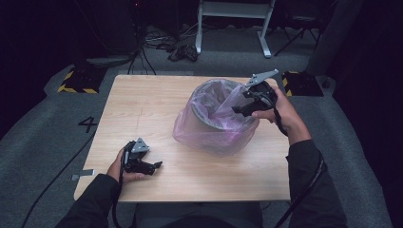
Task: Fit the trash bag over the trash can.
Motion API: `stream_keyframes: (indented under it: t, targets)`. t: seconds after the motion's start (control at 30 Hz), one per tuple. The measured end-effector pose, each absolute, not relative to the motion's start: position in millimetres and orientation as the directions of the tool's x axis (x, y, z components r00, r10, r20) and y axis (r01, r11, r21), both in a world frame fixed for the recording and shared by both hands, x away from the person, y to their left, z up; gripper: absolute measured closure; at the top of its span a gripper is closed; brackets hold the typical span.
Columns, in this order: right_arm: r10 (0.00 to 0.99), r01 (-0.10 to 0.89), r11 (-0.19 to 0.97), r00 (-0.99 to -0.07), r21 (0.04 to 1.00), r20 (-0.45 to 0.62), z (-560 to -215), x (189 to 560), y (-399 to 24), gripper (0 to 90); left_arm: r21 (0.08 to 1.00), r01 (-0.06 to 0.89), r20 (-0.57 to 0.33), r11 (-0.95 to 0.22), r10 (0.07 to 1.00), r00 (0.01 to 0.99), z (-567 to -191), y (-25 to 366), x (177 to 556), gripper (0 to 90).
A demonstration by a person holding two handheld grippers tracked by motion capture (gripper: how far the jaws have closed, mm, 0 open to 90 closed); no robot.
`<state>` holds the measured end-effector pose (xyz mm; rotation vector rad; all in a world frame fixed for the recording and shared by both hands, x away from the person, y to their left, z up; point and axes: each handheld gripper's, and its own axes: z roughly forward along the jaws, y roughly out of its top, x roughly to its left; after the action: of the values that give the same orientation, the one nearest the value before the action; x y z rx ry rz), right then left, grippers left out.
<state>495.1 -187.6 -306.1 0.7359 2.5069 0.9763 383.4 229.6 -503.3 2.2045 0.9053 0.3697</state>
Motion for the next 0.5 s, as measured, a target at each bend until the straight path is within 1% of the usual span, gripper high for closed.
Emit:
stream_keyframes:
  t: [0.5]
  targets:
    - [0.601,0.318,0.576,-0.789,0.753,-0.127,-298,474,-215,20.4,0.71,0.501,-0.008,-0.495,0.706,0.709,-503,229,383,14.6]
